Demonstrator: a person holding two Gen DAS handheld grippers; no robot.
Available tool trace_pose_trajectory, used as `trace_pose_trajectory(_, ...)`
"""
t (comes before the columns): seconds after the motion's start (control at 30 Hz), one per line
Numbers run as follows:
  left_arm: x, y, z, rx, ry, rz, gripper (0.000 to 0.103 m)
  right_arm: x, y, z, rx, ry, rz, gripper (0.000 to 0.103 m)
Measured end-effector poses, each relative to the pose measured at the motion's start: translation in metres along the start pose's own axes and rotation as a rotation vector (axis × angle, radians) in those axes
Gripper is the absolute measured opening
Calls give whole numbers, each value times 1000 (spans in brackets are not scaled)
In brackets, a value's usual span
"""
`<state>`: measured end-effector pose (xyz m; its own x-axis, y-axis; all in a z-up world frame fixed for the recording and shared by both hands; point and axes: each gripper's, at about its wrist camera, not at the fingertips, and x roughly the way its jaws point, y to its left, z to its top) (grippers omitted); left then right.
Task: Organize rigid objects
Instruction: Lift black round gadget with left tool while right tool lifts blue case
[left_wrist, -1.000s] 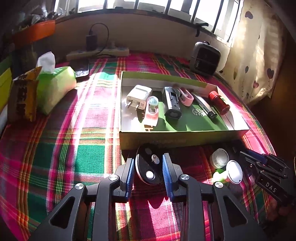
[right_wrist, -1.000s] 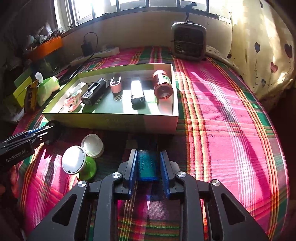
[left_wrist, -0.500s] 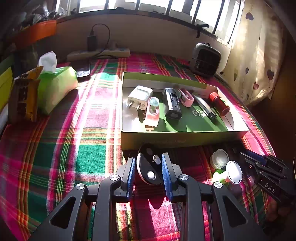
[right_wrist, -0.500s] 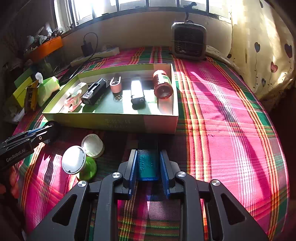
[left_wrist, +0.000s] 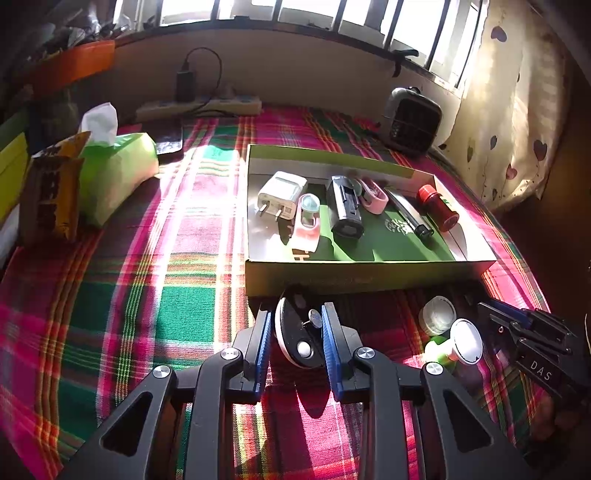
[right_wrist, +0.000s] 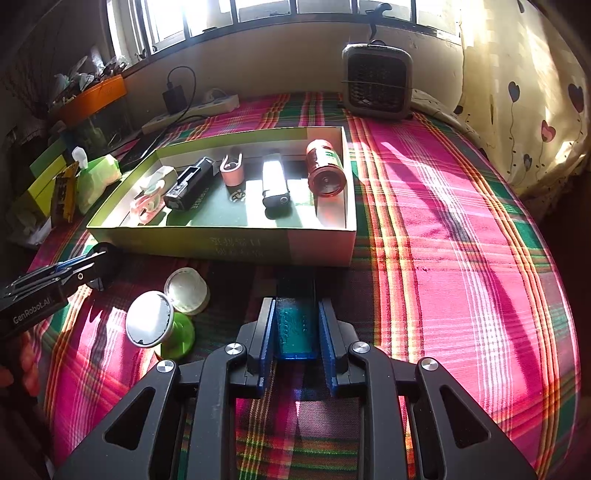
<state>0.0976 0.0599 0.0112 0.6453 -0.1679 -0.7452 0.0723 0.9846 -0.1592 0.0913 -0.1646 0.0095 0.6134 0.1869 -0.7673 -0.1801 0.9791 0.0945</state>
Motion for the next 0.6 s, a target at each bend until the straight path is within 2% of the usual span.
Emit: trace_pose_trajectory(0.6, -20, -6, 9, 2, -44, -16, 25, -11, -5, 3, 21, -24, 27, 23)
